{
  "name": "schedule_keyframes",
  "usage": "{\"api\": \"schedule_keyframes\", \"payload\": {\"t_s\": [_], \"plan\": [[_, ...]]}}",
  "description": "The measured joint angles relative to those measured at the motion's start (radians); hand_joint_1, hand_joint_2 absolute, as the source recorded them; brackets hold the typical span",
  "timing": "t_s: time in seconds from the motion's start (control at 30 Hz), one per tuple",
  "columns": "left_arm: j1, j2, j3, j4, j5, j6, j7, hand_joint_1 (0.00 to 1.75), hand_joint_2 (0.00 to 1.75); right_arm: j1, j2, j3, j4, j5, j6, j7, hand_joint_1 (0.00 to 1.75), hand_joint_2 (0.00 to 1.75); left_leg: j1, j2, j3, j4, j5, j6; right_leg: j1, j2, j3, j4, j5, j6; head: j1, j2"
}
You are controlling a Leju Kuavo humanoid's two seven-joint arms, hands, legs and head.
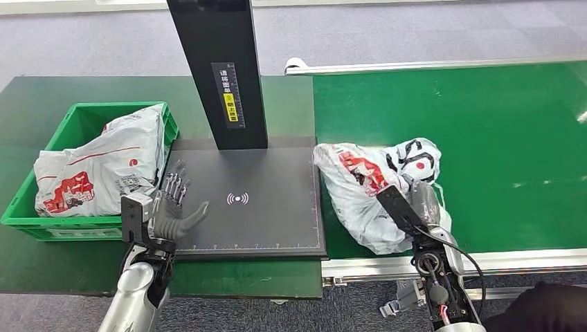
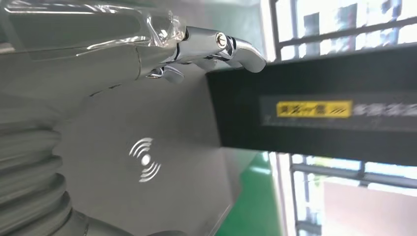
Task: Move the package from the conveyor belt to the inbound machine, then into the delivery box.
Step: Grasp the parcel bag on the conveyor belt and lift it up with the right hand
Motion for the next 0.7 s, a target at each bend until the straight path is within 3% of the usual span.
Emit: {"api": "schedule_keyframes", "payload": {"t_s": [0.2,0.3,0.57,0.7], "plan": [[0.009,-0.008,0.01,-0.038,0.041,0.056,-0.064,0.0,1.75,0.054,0.038,-0.024,-0.178,-0.252,-0.151,-0.263,1.75,1.75,0.0,0.0,-0.001,0.0,0.0,0.0,0.0,0.0,-0.001,0.0,0.0,0.0,0.0,0.0],[0.008,-0.011,0.011,-0.052,0.053,0.099,-0.101,0.0,1.75,0.079,0.057,-0.028,-0.264,-0.342,-0.222,-0.347,1.75,1.75,0.0,0.001,-0.001,0.0,0.0,0.0,0.0,0.0,-0.001,0.0,0.0,0.0,0.0,0.0],[0.008,-0.018,0.011,-0.069,0.062,0.128,-0.12,0.0,1.75,0.105,0.077,-0.026,-0.367,-0.358,-0.256,-0.363,1.75,1.75,0.0,0.0,-0.001,0.0,0.0,0.0,0.0,0.0,-0.001,0.0,0.0,0.0,0.0,0.0],[0.008,-0.022,0.012,-0.098,0.075,0.195,-0.176,0.0,1.75,0.089,0.075,0.029,-0.368,-0.173,-0.282,-0.338,1.75,1.75,0.0,0.003,-0.001,0.0,0.0,0.0,0.0,0.001,-0.001,0.0,0.0,0.0,0.0,0.0]]}}
